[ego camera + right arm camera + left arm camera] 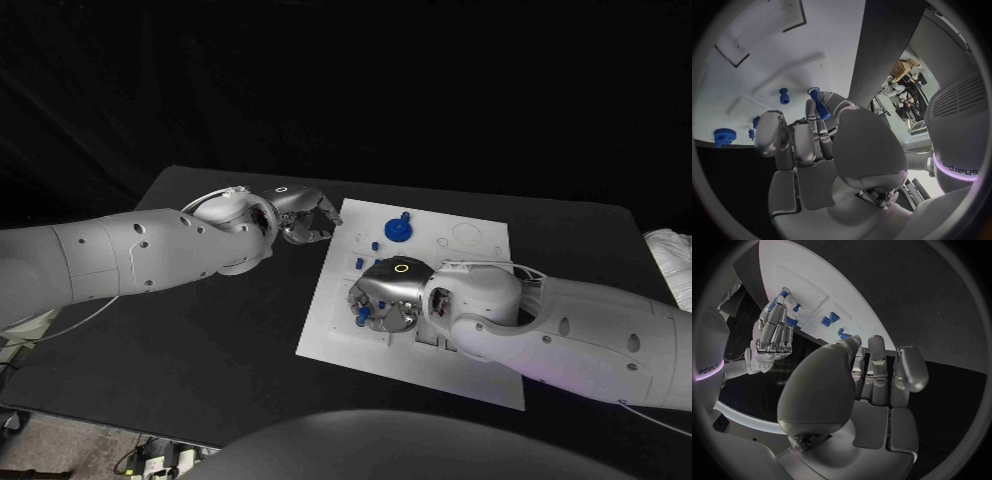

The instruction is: Assemble the parts on the task board

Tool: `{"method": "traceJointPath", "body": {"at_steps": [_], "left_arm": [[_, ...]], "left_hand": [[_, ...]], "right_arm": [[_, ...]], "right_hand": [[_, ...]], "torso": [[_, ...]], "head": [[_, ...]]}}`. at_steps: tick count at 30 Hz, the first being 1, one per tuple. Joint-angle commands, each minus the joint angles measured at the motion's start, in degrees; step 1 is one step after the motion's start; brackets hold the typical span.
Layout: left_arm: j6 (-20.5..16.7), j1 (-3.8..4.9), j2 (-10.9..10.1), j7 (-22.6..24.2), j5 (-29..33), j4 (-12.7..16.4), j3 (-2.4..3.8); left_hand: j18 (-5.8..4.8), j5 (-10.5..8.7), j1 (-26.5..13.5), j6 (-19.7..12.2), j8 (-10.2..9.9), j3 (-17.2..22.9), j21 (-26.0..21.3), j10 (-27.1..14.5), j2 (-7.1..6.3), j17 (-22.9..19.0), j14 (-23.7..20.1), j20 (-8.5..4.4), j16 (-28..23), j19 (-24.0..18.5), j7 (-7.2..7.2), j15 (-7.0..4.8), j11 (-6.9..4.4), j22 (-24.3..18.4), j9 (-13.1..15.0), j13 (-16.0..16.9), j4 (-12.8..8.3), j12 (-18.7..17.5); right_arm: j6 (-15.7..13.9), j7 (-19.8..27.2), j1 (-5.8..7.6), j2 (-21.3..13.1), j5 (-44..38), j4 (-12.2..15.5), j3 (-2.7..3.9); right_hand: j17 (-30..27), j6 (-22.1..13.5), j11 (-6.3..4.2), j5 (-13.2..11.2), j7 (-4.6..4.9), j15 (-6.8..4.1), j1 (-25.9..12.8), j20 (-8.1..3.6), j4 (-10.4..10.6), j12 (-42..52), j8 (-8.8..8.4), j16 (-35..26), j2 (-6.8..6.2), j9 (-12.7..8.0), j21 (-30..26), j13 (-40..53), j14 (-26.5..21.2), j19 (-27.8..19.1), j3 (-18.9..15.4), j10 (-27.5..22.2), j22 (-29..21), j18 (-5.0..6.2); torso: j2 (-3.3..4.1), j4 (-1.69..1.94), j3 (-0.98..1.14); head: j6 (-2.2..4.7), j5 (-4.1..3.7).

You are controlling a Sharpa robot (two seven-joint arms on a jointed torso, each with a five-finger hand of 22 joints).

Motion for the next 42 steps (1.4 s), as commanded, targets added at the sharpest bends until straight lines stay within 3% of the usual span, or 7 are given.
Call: {"method": "traceJointPath", "body": {"at_steps": [1, 42], "left_arm": [[0.9, 0.01, 0.2, 0.5, 0.3, 0.0, 0.04], [2.5, -0.02, 0.7, 0.0, 0.5, -0.4, 0.03]], "left_hand": [[0.98, 0.32, 0.4, 0.0, 0.0, 0.1, -0.3, 0.3, 0.08, -0.1, -0.5, 0.24, -0.4, -0.1, 0.45, 0.02, 0.02, 9.1, -0.1, 0.0, 0.1, 0.3], [1.06, 0.46, 0.6, -0.1, 0.0, 0.2, -0.8, 0.4, 0.15, -0.8, -0.9, 0.29, -0.8, -0.3, 0.56, 0.09, 0.15, 8.9, -0.1, 0.0, 0.0, 0.3]], "right_arm": [[-1.0, 0.1, -0.14, 0.2, -3.2, 0.0, 0.02], [-0.4, 0.2, -1.52, 0.8, -2.1, -1.3, -0.01]], "right_hand": [[0.0, -0.2, 0.27, 0.3, 0.03, 0.08, -0.1, 0.07, -0.1, -0.2, -0.24, -0.2, -0.31, 0.0, -0.2, -0.1, -0.3, -0.4, 0.4, 0.0, 8.5, 0.51], [-0.3, -1.0, 0.13, -0.2, -0.16, 0.01, -0.7, 0.08, 0.0, -0.7, -0.95, -0.3, -0.55, -0.3, -0.5, -0.2, -0.5, -0.6, 0.7, -0.5, 8.4, 0.59]], "torso": [[-0.02, 0.02, 0.01], [-0.01, -0.03, 0.03]], "head": [[0.00, -0.04], [0.00, 0.02]]}}
